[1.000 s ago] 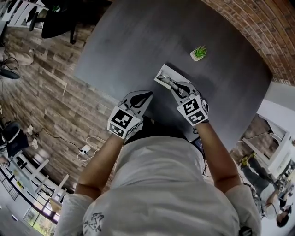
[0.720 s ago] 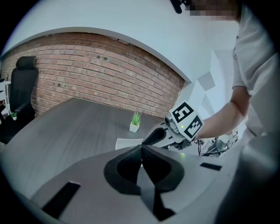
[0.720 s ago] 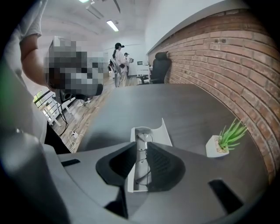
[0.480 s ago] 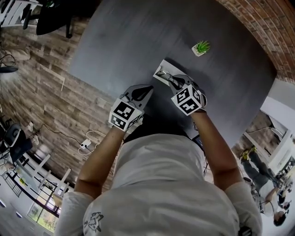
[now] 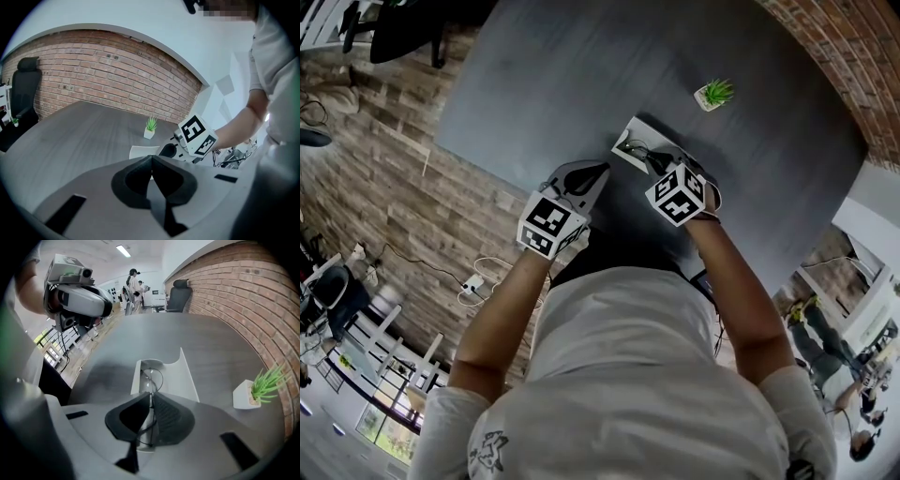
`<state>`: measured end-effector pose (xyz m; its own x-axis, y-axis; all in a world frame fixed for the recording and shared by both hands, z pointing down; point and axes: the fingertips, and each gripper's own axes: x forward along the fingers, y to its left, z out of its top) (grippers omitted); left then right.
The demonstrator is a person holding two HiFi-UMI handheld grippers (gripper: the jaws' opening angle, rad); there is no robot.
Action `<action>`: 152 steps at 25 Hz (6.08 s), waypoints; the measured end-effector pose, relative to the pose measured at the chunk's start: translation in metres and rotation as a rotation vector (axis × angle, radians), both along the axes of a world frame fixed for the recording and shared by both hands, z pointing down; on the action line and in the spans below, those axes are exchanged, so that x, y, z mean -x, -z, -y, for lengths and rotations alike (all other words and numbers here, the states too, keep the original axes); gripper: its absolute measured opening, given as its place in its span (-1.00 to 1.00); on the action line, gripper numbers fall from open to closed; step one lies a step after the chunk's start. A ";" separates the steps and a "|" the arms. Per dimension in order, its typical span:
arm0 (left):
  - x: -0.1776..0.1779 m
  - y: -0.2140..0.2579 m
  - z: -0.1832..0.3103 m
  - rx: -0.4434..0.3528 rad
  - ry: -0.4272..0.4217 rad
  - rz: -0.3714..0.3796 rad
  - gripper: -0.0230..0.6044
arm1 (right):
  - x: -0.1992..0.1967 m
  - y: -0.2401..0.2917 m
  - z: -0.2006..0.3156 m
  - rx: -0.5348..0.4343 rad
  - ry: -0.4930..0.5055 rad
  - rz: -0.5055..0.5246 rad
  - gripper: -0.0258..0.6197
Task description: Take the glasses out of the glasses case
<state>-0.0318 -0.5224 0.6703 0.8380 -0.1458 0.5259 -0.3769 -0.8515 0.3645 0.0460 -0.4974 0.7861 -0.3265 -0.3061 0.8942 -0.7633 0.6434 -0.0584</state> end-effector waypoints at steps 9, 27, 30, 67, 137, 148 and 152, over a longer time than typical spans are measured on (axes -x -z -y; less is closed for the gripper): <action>0.007 -0.001 -0.002 0.015 0.022 0.004 -0.89 | -0.002 0.002 0.005 -0.016 -0.001 -0.005 -0.86; 0.042 0.046 -0.025 -0.065 0.051 -0.051 -0.89 | 0.004 0.067 -0.004 -0.155 -0.074 -0.008 -0.88; 0.051 0.060 -0.031 -0.088 0.057 -0.068 -0.89 | 0.008 0.084 -0.010 -0.189 -0.090 -0.001 -0.88; 0.123 0.195 -0.128 -0.302 0.015 -0.288 -0.89 | 0.059 0.275 -0.129 -0.609 -0.213 0.103 -0.88; 0.153 0.265 -0.425 -0.402 0.175 -0.298 -0.89 | 0.098 0.355 -0.408 -0.738 -0.112 0.376 -0.88; 0.206 0.263 -0.459 -0.382 0.163 -0.323 -0.89 | 0.150 0.357 -0.453 -0.745 -0.123 0.383 -0.87; 0.209 0.262 -0.459 -0.374 0.162 -0.333 -0.89 | 0.156 0.358 -0.459 -0.743 -0.119 0.387 -0.87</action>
<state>-0.2412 -0.0634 0.4086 0.9020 -0.4142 0.1220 -0.4301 -0.8868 0.1692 -0.1099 -0.0381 0.4282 -0.4964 -0.8221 0.2787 -0.8418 0.5343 0.0766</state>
